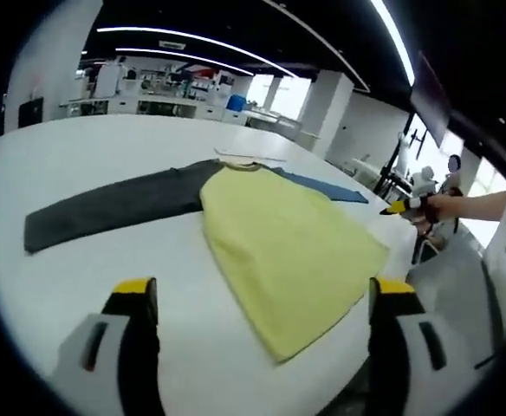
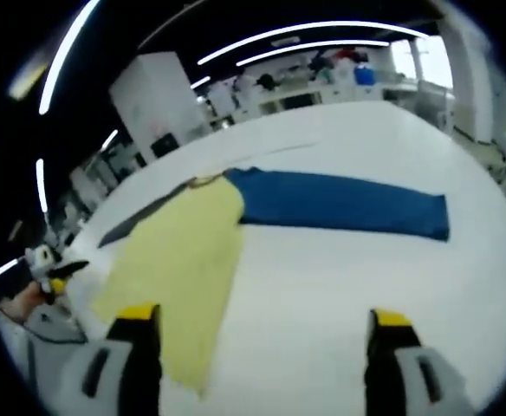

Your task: Fold the garment on the visible template until the final outline fits inside the template.

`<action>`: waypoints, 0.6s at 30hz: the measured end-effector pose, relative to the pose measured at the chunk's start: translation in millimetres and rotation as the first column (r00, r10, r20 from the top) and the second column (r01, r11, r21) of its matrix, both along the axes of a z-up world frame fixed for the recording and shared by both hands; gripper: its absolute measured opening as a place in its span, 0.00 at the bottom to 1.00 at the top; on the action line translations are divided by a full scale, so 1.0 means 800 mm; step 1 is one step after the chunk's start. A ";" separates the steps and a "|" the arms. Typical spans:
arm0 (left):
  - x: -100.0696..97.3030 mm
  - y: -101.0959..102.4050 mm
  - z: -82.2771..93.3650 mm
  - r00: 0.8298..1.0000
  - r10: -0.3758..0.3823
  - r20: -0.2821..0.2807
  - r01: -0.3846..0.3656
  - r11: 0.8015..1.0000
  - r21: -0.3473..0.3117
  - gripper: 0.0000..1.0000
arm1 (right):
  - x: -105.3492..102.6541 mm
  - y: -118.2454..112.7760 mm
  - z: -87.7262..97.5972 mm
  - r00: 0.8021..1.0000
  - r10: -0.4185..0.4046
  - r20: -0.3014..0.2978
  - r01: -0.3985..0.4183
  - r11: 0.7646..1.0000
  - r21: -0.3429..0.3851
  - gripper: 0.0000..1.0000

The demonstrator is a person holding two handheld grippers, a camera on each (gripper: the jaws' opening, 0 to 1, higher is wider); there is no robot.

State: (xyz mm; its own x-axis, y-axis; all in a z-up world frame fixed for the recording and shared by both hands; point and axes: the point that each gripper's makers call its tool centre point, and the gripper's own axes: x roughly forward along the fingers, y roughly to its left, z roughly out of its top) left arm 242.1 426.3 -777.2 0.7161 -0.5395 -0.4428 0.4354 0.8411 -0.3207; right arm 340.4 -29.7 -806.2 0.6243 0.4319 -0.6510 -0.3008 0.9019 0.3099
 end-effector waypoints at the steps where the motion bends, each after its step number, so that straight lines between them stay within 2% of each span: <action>1: 0.001 0.002 -0.002 1.000 0.004 -0.004 -0.004 1.000 0.002 0.97 | 0.003 -0.003 0.000 1.000 -0.003 0.003 0.003 1.000 0.000 0.92; 2: 0.001 0.004 -0.004 1.000 0.009 -0.012 -0.009 1.000 0.008 0.96 | 0.008 -0.010 -0.001 1.000 -0.017 -0.006 0.017 1.000 0.001 0.89; 5: 0.001 0.006 -0.008 1.000 0.020 -0.020 -0.020 1.000 0.011 0.97 | 0.033 -0.039 0.000 0.998 -0.058 0.001 0.058 0.998 -0.012 0.93; 10: 0.001 0.008 -0.011 0.999 0.023 -0.034 -0.022 1.000 0.013 0.96 | 0.060 -0.070 0.010 0.993 -0.115 0.019 0.115 0.993 -0.018 0.89; 16: 0.003 0.013 -0.012 0.998 0.033 -0.044 -0.032 0.999 0.019 0.93 | 0.093 -0.123 0.000 0.975 -0.222 0.018 0.223 0.974 -0.040 0.81; 18: 0.003 0.015 -0.012 0.998 0.043 -0.045 -0.042 0.999 0.016 0.92 | 0.094 -0.133 -0.004 0.969 -0.248 0.016 0.248 0.966 -0.067 0.80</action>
